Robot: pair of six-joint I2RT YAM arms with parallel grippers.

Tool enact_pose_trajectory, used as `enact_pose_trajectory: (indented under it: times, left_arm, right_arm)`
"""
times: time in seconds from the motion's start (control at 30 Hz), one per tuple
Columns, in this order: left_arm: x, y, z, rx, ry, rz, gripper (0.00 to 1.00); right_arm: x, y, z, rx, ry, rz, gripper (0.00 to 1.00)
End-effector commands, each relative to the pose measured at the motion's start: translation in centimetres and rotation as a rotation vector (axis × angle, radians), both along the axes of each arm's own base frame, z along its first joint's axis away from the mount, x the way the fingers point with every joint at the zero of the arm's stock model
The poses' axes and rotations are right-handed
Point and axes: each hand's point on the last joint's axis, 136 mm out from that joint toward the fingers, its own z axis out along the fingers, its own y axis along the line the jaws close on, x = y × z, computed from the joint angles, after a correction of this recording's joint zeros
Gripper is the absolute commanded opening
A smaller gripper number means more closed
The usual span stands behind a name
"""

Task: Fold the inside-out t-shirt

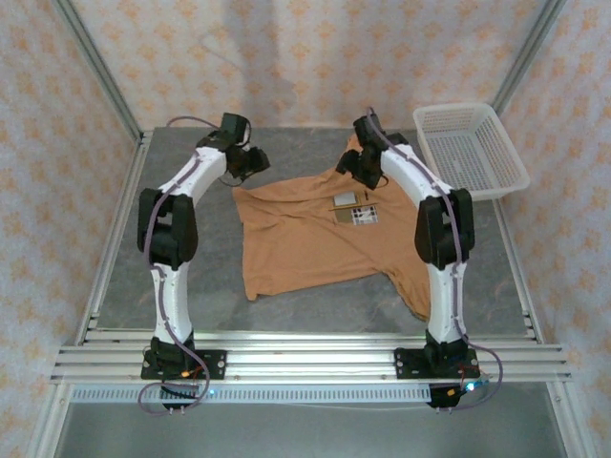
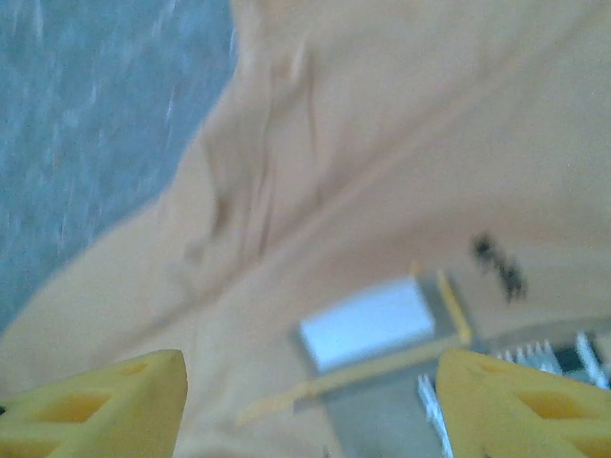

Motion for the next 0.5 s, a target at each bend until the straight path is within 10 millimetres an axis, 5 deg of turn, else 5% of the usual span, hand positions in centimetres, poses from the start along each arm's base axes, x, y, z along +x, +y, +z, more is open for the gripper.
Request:
enact_pose_trajectory:
  times: [0.0,0.23,0.47]
  left_arm:
    - [-0.6,0.2,-4.9,-0.004,0.108,0.000,0.39]
    - [-0.6,0.5,-7.3,0.005,0.166,0.001,0.39]
    - [-0.3,3.1,-11.1,0.037,0.223,0.078,0.38]
  right_arm:
    - [-4.4,2.9,-0.3,0.044,0.017,0.067,0.69]
    - [-12.0,8.9,-1.6,0.161,0.028,0.143,0.68]
    - [-17.7,11.7,-7.0,0.136,0.147,0.196,0.67]
